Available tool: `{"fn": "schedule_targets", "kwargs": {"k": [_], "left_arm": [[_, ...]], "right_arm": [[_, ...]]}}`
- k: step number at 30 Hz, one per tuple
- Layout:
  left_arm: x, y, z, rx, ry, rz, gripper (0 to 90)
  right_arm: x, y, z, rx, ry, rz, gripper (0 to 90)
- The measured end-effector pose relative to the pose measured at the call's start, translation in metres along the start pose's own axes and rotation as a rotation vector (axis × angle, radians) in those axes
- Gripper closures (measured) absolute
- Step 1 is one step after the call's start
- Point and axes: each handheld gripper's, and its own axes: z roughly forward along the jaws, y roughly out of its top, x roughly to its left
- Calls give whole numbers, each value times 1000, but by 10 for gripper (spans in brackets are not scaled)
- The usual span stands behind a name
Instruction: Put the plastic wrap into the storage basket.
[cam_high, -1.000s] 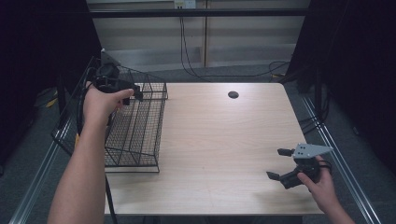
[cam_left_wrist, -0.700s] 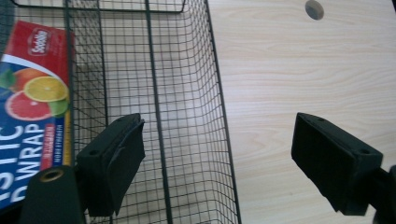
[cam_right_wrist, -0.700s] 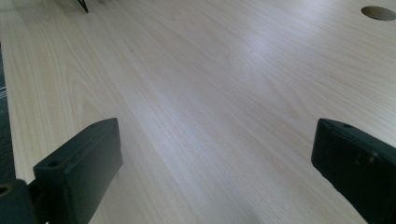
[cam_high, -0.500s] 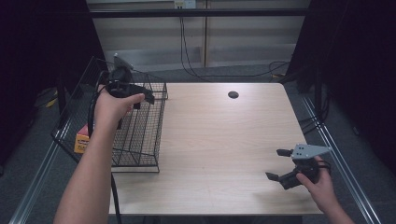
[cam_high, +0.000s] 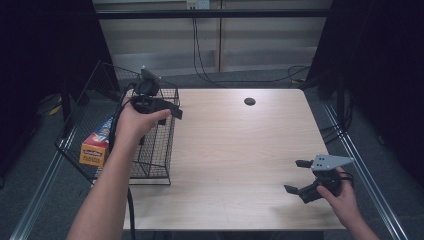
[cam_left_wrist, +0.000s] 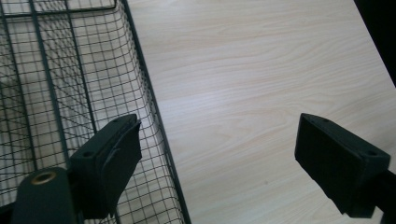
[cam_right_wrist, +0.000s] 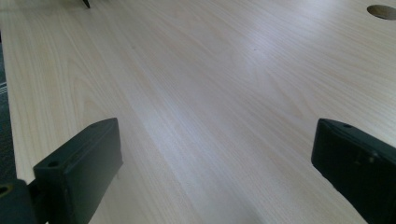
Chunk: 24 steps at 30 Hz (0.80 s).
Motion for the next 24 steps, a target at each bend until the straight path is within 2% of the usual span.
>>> {"fn": "schedule_targets", "kwargs": {"k": [1,4,12,17,22,24], "left_arm": [[-1,-1,2,5,-6,16,144],[-8,-4,6,-5,-24,27,144],[-24,-11,18,18,-51,95,139],[-30,-15,27,16,-55,109,136],[-36,-21,36,24,-102,123,125],[-38,-24,39,23,-106,141,126]], "right_arm": [[0,0,0,0,0,0,16],[0,0,0,1,1,-6,16],[0,0,1,3,5,-6,16],[0,0,1,6,6,-7,16],[0,0,2,8,8,-13,16],[0,0,2,8,8,-14,16]]}}
